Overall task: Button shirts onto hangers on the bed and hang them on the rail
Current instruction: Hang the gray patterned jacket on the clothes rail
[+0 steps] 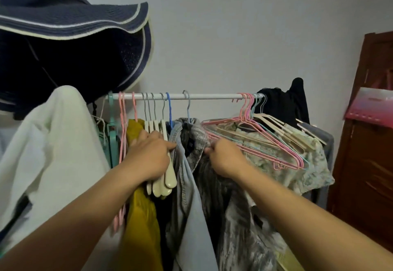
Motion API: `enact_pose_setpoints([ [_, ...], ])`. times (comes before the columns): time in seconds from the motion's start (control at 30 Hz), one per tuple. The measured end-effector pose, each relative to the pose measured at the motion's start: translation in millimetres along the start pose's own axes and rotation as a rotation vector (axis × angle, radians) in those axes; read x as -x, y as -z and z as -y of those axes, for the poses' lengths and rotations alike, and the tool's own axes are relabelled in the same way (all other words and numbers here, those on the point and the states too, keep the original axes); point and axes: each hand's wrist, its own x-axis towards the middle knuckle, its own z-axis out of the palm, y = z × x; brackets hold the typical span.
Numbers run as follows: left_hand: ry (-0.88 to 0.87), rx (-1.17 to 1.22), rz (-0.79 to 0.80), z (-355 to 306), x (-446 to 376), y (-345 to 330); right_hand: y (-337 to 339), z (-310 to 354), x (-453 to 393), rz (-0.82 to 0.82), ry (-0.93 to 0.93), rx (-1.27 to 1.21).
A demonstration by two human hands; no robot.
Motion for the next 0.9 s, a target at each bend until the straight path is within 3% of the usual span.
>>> enact_pose_setpoints([
  [0.13,-0.015,-0.014,0.001,2,3,-4,-21,2,6,0.026,0.000,0.058],
  [0.33,0.003,0.012,-0.010,6,1,-3,-27,31,12,-0.092,0.093,0.089],
  [0.4,0.006,0.024,-0.003,6,2,-2,-25,31,19,-0.004,0.100,-0.015],
  [0.5,-0.024,-0.045,0.005,6,6,0,4,5,23,0.299,0.046,-0.414],
  [0.57,-0.031,-0.076,0.024,5,7,4,18,-35,24,0.367,0.033,-0.462],
  [0.67,-0.037,-0.158,0.042,1,7,9,22,-118,16,0.098,0.012,0.005],
  [0.73,-0.065,-0.172,-0.031,-8,4,10,24,-169,13,-0.148,-0.094,0.255],
  [0.8,-0.139,-0.127,-0.103,-21,-3,8,33,-203,13,-0.336,-0.176,0.341],
  [0.9,-0.214,-0.063,0.021,-40,-15,5,44,-226,6,-0.376,-0.243,0.401],
])
